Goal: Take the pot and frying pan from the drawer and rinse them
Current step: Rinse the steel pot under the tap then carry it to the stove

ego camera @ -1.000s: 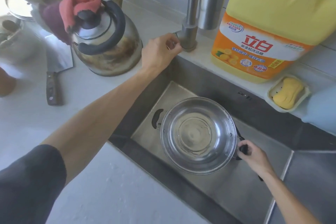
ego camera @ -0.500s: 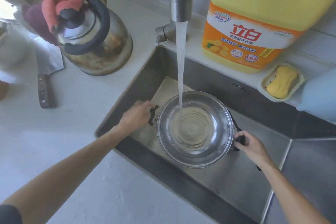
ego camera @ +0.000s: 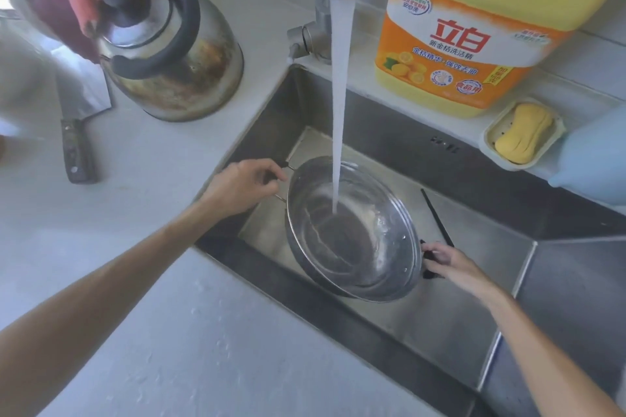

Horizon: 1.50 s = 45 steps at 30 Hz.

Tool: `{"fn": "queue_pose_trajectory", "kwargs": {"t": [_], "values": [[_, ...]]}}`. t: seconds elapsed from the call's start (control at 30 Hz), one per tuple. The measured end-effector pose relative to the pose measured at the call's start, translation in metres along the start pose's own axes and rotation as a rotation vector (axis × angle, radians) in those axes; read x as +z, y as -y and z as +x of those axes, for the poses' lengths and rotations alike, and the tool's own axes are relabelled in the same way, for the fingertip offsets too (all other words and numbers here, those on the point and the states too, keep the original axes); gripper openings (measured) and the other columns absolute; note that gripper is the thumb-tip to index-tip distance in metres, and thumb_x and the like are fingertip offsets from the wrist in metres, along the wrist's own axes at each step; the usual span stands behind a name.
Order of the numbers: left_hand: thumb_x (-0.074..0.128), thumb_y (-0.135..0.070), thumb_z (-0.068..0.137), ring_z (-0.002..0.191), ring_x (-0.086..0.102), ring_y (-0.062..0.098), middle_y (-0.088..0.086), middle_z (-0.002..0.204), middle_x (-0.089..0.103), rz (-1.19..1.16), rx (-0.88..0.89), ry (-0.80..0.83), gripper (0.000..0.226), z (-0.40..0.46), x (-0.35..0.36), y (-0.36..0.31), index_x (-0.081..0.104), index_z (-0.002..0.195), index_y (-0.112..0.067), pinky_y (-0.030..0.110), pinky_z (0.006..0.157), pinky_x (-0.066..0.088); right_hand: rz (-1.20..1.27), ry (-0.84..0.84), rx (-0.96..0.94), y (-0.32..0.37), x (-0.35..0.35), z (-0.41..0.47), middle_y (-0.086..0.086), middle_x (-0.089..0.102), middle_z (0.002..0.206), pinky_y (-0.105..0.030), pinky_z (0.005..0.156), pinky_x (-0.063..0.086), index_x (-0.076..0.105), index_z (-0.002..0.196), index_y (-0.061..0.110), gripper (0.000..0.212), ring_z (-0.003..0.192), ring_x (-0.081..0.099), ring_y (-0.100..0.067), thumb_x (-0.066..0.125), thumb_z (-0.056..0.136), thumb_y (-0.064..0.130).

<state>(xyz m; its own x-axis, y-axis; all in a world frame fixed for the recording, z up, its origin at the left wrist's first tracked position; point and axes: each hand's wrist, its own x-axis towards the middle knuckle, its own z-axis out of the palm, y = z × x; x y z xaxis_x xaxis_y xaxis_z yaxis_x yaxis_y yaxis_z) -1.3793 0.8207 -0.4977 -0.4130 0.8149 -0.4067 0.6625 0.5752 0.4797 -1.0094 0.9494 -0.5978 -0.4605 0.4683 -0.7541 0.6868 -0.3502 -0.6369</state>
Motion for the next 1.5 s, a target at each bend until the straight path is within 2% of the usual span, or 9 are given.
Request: {"fn": "queue_pose_trajectory", "kwargs": {"t": [0.27,0.4,0.5,0.7,0.87,1.07,1.23,1.37,1.5], "values": [[0.06,-0.035,0.078,0.067,0.068,0.009,-0.017,0.058,0.068,-0.021,-0.147,0.275,0.004,-0.032,-0.026,0.027,0.063,0.078,-0.038,0.032,0.083,0.052,-0.21,-0.034,-0.051,0.061,-0.023,-0.033,0.001,0.071,0.095,-0.018,0.066,0.046,0.065,0.108,0.026,0.019,0.077,0.06,-0.012,0.056,0.092,0.021],[0.062,-0.025,0.086,0.066,0.062,0.013,-0.007,0.066,0.066,0.004,-0.147,0.491,0.009,-0.039,-0.008,0.032,0.059,0.08,-0.031,0.033,0.084,0.049,-0.438,-0.069,-0.184,0.112,-0.04,-0.06,0.021,0.067,0.099,-0.008,0.064,0.041,0.062,0.104,0.039,0.018,0.078,0.062,0.013,0.057,0.091,0.027],[0.063,-0.029,0.087,0.059,0.049,0.01,-0.008,0.064,0.053,0.038,-0.108,0.487,0.013,-0.04,0.006,0.031,0.056,0.077,-0.031,0.03,0.07,0.042,-0.535,-0.178,-0.309,0.133,-0.045,-0.076,0.013,0.071,0.092,-0.022,0.073,0.047,0.064,0.104,0.043,0.02,0.079,0.067,-0.006,0.06,0.087,0.032],[0.061,-0.037,0.084,0.074,0.057,0.015,-0.014,0.07,0.059,-0.022,-0.135,0.139,0.006,-0.046,0.017,0.032,0.06,0.078,-0.035,0.031,0.064,0.044,-0.52,-0.42,-0.585,0.136,-0.038,-0.087,0.022,0.062,0.097,-0.001,0.07,0.039,0.067,0.095,0.031,0.02,0.08,0.058,-0.008,0.067,0.082,0.016],[0.057,-0.027,0.089,0.08,0.061,0.017,-0.009,0.087,0.068,-0.11,-0.035,-0.27,0.011,-0.059,0.002,0.027,0.061,0.09,-0.037,0.032,0.071,0.048,-0.375,-0.551,-0.61,0.1,-0.014,-0.068,0.019,0.062,0.091,-0.005,0.073,0.038,0.059,0.082,0.033,0.028,0.075,0.055,-0.002,0.068,0.08,0.006],[0.056,-0.028,0.091,0.073,0.052,0.017,-0.007,0.073,0.057,-0.056,0.179,-0.488,0.017,-0.076,-0.044,0.009,0.067,0.099,-0.038,0.032,0.069,0.043,-0.045,-0.298,-0.364,0.053,0.034,-0.023,0.015,0.064,0.074,-0.021,0.074,0.048,0.055,0.081,0.029,0.032,0.072,0.058,-0.004,0.057,0.087,-0.002],[0.054,-0.037,0.086,0.069,0.055,0.017,-0.015,0.062,0.057,-0.004,-0.055,-0.318,0.016,-0.075,-0.057,0.001,0.068,0.092,-0.043,0.03,0.067,0.041,-0.098,-0.078,-0.21,0.052,0.034,-0.012,0.011,0.07,0.073,-0.012,0.064,0.047,0.059,0.088,0.019,0.022,0.06,0.059,0.003,0.05,0.092,-0.001],[0.046,-0.044,0.088,0.078,0.061,0.016,-0.017,0.077,0.064,0.096,-0.15,-0.048,0.015,-0.077,-0.03,0.017,0.061,0.09,-0.048,0.03,0.069,0.042,-0.219,-0.235,-0.273,0.081,-0.006,-0.031,0.03,0.068,0.075,-0.003,0.064,0.044,0.063,0.089,0.031,0.027,0.068,0.06,0.011,0.052,0.093,0.007],[0.046,-0.041,0.092,0.076,0.059,0.009,-0.024,0.063,0.06,0.058,-0.192,0.223,0.01,-0.069,0.004,0.022,0.053,0.09,-0.047,0.03,0.071,0.042,-0.447,-0.362,-0.359,0.116,-0.035,-0.065,0.015,0.07,0.093,-0.021,0.079,0.047,0.066,0.094,0.036,0.018,0.083,0.064,-0.007,0.059,0.088,0.02]]}}
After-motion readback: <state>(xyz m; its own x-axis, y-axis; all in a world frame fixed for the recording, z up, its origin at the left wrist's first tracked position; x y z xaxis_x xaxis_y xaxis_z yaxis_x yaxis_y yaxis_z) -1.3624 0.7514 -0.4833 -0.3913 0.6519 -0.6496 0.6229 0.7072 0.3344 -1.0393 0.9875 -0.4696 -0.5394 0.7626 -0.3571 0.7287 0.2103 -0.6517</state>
